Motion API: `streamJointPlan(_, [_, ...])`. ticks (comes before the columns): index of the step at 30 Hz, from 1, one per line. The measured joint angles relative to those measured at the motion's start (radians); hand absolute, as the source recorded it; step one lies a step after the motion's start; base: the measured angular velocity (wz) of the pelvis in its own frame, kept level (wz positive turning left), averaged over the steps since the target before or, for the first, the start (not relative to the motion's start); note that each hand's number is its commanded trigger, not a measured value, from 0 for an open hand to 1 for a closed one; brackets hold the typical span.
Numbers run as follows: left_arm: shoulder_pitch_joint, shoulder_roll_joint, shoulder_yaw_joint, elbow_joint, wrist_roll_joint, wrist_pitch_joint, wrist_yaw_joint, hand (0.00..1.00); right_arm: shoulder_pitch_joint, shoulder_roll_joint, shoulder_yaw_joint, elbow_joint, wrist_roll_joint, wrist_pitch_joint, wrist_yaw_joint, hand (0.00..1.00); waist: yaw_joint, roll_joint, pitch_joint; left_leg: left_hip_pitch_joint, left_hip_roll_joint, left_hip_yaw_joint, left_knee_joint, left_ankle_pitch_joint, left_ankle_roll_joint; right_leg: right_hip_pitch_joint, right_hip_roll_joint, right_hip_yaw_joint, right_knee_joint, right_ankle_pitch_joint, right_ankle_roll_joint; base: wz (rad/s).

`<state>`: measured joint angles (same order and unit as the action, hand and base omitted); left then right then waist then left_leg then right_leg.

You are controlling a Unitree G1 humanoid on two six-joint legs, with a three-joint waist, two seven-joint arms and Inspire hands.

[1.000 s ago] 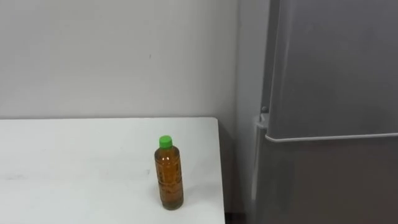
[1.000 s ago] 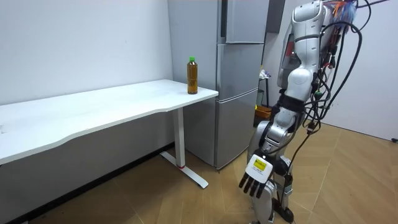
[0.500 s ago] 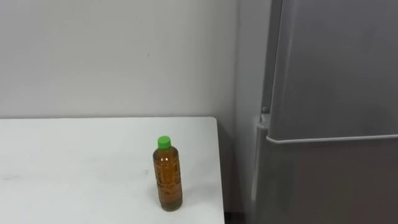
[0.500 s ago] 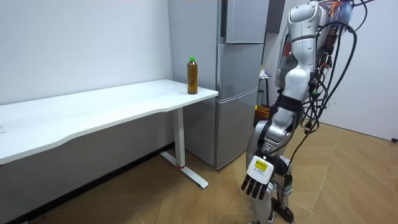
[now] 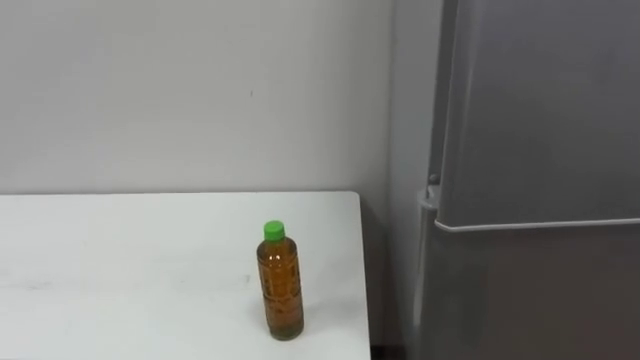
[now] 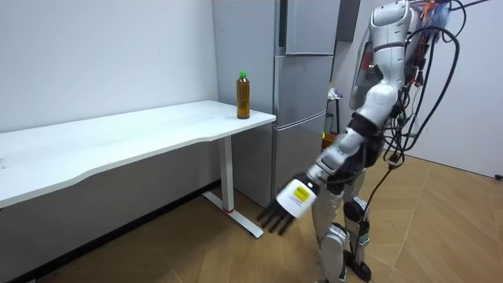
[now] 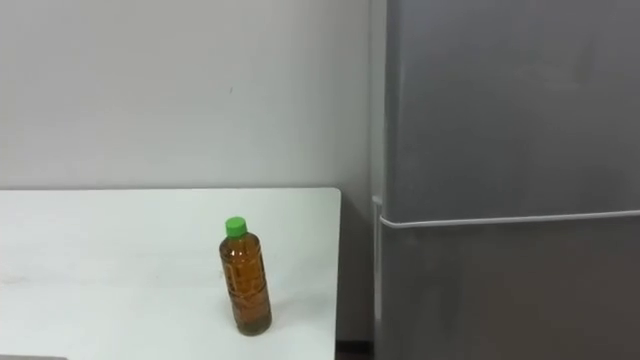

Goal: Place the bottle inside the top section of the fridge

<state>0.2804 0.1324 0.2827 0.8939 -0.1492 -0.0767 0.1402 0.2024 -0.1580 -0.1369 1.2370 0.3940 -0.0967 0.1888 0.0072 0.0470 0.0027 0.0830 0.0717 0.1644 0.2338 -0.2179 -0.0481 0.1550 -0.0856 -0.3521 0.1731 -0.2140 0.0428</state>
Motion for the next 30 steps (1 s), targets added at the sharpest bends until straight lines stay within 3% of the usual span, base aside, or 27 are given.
streamJointPlan(3, [-0.005, 0.000, 0.010, -0.129, -0.017, -0.041, 0.047, 0.00, 0.016, -0.004, -0.019, -0.015, -0.011, -0.011, -0.001, 0.00, -0.001, 0.010, -0.0005, 0.001, -0.001, 0.000, -0.001, 0.000, 0.000, -0.002, -0.001, 0.001, 0.011, 0.000, 0.001, 0.00])
streamJointPlan(10, [-0.009, 0.011, 0.031, -0.437, -0.014, -0.086, 0.098, 0.00, 0.032, -0.008, -0.045, -0.043, -0.053, -0.025, -0.003, 0.00, 0.005, 0.023, -0.0041, 0.001, 0.000, 0.014, -0.003, 0.000, 0.000, -0.014, -0.001, 0.022, 0.014, -0.002, 0.001, -0.07])
streamJointPlan(15, [-0.059, 0.061, 0.041, -0.665, -0.015, -0.095, 0.141, 0.00, 0.033, -0.005, -0.055, -0.040, -0.059, -0.024, -0.005, 0.00, 0.000, 0.027, -0.0034, 0.003, 0.000, 0.012, -0.003, 0.000, 0.000, -0.013, -0.001, 0.024, 0.015, -0.001, 0.001, -0.01])
streamJointPlan(23, [-0.170, 0.082, 0.053, -1.025, -0.023, -0.096, 0.142, 0.00, 0.025, 0.001, -0.061, -0.078, -0.123, -0.017, -0.010, 0.00, -0.025, 0.025, 0.0078, 0.012, -0.001, 0.022, -0.014, 0.001, 0.000, -0.014, 0.000, 0.037, 0.011, -0.002, 0.002, -0.04])
streamJointPlan(30, [-0.272, 0.083, 0.023, -1.165, -0.036, -0.092, 0.102, 0.00, -0.004, 0.012, -0.051, -0.071, -0.126, -0.004, -0.024, 0.00, -0.061, 0.017, 0.0118, 0.018, -0.001, 0.021, -0.021, 0.001, 0.000, -0.016, 0.001, 0.049, 0.011, -0.002, 0.002, -0.05])
